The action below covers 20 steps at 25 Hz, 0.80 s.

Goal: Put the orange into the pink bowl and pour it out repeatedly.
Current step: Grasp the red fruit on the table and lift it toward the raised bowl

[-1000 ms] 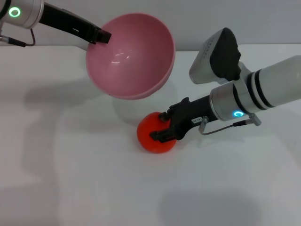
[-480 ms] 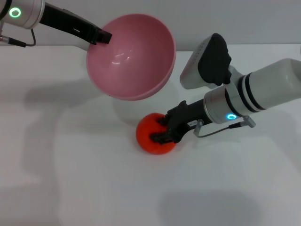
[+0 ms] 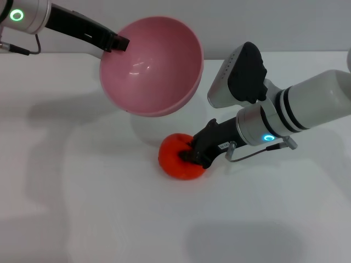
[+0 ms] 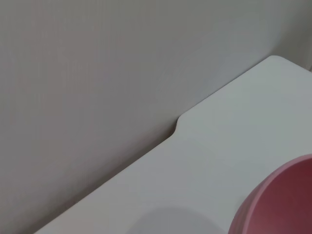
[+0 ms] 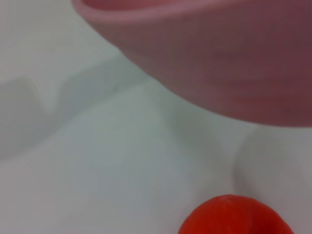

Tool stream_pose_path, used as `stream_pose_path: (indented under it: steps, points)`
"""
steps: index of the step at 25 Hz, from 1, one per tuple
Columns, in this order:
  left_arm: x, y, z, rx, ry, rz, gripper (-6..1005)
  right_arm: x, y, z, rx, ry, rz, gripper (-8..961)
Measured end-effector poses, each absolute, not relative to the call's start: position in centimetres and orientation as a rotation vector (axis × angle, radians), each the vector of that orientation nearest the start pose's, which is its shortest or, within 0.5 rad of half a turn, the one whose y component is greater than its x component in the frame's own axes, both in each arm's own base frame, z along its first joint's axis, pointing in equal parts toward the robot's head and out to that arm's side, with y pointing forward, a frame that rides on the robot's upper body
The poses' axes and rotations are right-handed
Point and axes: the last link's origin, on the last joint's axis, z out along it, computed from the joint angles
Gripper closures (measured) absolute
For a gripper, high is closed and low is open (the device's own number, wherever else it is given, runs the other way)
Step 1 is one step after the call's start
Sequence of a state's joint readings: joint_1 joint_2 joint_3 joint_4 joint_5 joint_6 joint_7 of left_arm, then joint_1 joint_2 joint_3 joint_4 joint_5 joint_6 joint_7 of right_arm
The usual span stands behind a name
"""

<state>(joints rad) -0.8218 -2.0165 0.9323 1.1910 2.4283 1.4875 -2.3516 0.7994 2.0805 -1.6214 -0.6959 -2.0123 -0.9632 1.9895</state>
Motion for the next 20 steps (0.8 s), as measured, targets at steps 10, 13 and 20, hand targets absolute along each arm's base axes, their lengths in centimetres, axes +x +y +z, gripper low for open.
stream_pose_path:
  steps: [10,13,20]
  points:
    - [-14.2,42.6,7.4,-2.54,-0.85,-0.061,955,16.0,36.5,-9.6,-2.925,0.538,-0.032,877]
    - [-14.3,42.6,7.5,-2.536,-0.854,-0.061,955,15.0,34.3,-6.9,-2.923,0.49,0.014,884]
    - [-15.0,42.7,7.9,-2.516,-0.87,-0.059,955,14.8,31.1,-3.8,-3.0,0.507,-0.043,899]
